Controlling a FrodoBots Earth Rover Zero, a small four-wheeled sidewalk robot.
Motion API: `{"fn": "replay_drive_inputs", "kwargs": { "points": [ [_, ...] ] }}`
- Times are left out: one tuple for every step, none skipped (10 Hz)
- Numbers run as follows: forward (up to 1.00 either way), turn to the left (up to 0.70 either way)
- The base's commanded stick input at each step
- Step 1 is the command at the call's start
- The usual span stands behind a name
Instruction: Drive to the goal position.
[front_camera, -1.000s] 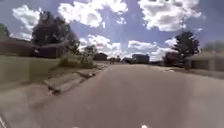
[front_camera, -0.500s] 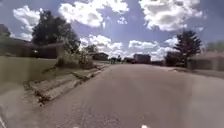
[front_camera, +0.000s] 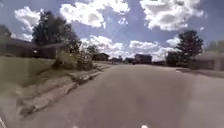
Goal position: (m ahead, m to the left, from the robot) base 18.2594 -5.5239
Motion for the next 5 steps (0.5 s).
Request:
{"fn": "replay_drive_inputs", "kwargs": {
  "points": [
    [0.85, -0.01],
    [0.85, -0.1],
    [0.85, -0.34],
    [0.85, -0.24],
    [0.85, 0.0]
  ]
}}
